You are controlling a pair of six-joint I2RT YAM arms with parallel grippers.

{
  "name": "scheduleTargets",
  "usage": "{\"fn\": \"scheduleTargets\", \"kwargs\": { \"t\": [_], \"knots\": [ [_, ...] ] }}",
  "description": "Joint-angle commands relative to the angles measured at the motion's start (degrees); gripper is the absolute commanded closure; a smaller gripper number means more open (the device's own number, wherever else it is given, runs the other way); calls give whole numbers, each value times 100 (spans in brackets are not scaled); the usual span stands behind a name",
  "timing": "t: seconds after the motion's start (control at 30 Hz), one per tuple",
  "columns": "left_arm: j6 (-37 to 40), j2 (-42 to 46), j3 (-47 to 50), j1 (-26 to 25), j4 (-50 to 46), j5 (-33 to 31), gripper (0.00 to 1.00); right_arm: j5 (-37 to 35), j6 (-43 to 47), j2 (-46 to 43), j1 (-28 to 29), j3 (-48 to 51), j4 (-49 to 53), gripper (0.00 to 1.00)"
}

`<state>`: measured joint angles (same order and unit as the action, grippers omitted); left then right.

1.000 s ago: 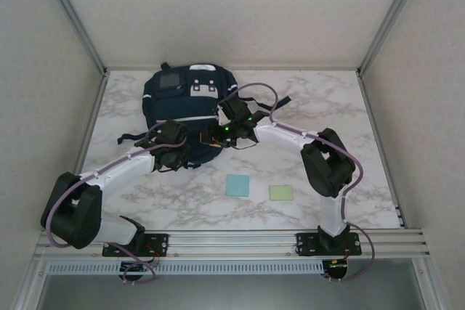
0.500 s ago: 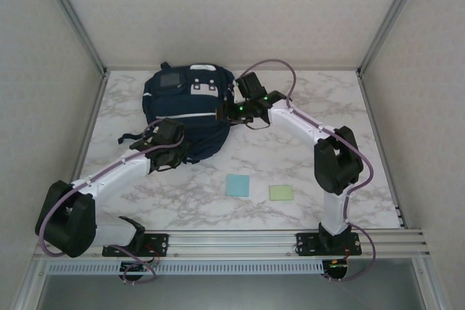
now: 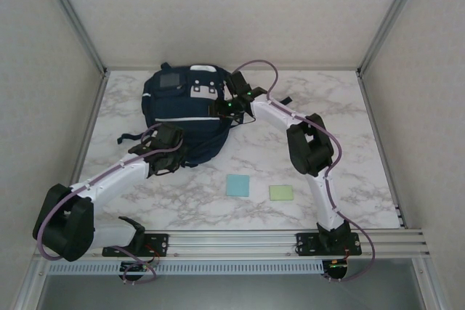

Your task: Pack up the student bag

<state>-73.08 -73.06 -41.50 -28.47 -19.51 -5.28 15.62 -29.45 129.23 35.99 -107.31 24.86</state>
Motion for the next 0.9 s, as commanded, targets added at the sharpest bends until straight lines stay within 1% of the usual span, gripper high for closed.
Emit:
{"fn": "scheduleTargets", "kwargs": {
  "t": [0.0,0.23,0.3,0.4,0.47,0.53,0.63,0.73,0.87],
  "knots": [
    [-2,45,-20,-80,240,-114,100,269,-126,-87,180,62,51,54],
    [113,-444,-382,-80,549,-5,100,582,-371,-662,611,965,-25,53],
    [151,-571,-462,-80,605,47,100,698,-437,-823,653,1150,-61,53],
    [221,-712,-548,-78,605,95,100,1027,-620,-1101,654,1362,-89,53],
    [252,-745,-553,-80,589,123,100,1479,-787,-1255,651,1515,-192,53],
    [255,-730,-519,-79,597,122,100,1770,-966,-1413,654,1723,-430,53],
    [232,-669,-440,-79,584,121,100,1617,-850,-1603,634,1785,-251,53],
    [279,-567,-417,-78,465,109,100,1395,-649,-1739,488,1733,-34,53],
    [487,-392,-412,-67,200,32,100,760,-285,-1740,209,1407,371,53]
  ]
}}
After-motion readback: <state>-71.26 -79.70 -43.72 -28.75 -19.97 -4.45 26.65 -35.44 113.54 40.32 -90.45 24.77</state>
